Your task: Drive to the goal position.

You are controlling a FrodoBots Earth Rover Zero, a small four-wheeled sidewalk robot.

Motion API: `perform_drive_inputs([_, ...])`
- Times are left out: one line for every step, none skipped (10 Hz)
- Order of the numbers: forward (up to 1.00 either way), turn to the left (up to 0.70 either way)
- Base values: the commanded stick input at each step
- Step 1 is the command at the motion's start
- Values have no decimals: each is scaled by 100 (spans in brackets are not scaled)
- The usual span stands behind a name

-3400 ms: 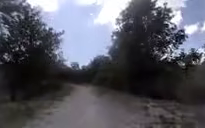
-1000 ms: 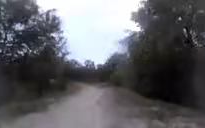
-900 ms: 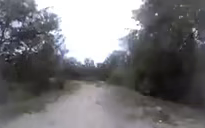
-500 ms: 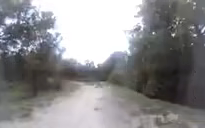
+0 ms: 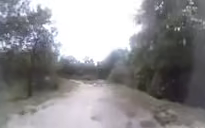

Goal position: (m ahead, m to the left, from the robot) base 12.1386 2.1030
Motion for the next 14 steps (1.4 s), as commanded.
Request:
perform_drive_inputs([85,0])
perform_drive_inputs([85,0])
perform_drive_inputs([85,0])
perform_drive_inputs([85,0])
perform_drive_inputs([85,0])
perform_drive_inputs([85,0])
perform_drive_inputs([85,0])
perform_drive_inputs([85,0])
perform_drive_inputs([85,0])
perform_drive_inputs([85,0])
perform_drive_inputs([85,0])
perform_drive_inputs([85,0])
perform_drive_inputs([85,0])
perform_drive_inputs([85,0])
